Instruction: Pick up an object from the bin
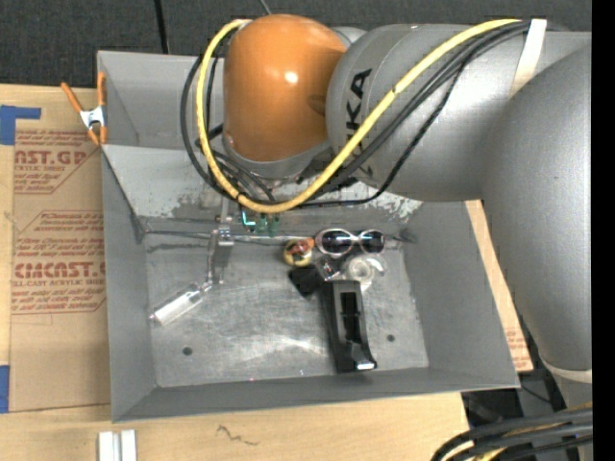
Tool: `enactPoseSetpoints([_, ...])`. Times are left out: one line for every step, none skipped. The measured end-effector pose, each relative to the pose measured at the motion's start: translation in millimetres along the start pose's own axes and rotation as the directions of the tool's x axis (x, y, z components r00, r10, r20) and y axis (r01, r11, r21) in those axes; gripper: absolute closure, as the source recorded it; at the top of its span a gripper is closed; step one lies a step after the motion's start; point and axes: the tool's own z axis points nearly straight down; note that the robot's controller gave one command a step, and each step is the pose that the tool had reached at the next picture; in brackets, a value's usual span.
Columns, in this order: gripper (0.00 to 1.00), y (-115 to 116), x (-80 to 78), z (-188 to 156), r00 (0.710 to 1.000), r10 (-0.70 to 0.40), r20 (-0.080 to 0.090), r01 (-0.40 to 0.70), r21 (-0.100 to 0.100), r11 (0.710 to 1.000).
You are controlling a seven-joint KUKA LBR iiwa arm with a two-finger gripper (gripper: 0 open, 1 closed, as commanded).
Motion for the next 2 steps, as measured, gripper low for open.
enactPoseSetpoints([0.0,-1,-1.9,-5,1.0,0.002,0.008,-0.002,-0.001,1.0])
enactPoseSetpoints([0.0,7,3.9,35,0.992,-0.128,0.011,0.128,0.0,0.992])
